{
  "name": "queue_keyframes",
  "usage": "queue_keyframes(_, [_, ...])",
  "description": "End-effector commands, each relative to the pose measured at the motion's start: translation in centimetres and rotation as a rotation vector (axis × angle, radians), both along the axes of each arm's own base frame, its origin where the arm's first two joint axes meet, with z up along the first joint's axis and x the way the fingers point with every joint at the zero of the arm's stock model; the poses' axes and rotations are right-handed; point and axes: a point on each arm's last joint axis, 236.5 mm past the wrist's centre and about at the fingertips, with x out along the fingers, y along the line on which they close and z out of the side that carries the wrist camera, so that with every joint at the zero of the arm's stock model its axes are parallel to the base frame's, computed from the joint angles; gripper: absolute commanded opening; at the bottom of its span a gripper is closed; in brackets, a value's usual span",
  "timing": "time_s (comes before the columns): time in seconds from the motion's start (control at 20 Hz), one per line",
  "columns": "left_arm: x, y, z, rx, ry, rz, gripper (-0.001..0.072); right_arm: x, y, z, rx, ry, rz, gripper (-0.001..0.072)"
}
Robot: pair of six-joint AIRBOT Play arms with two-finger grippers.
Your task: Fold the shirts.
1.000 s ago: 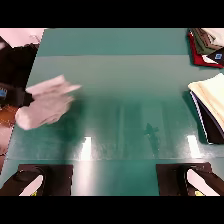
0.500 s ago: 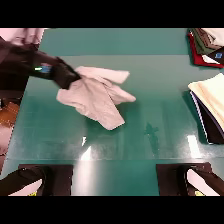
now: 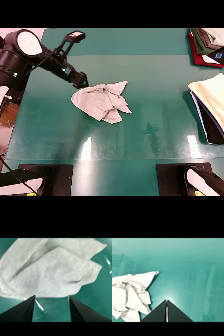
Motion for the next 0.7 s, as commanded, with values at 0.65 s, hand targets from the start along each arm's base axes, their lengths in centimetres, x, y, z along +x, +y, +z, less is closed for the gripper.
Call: queue_keyframes(0.65, [-10.5,-4.8,-15.8,-0.341,0.571,0.221,0.0499,0.0,0.0,0.0,0.0,0.0,0.001,0.0017])
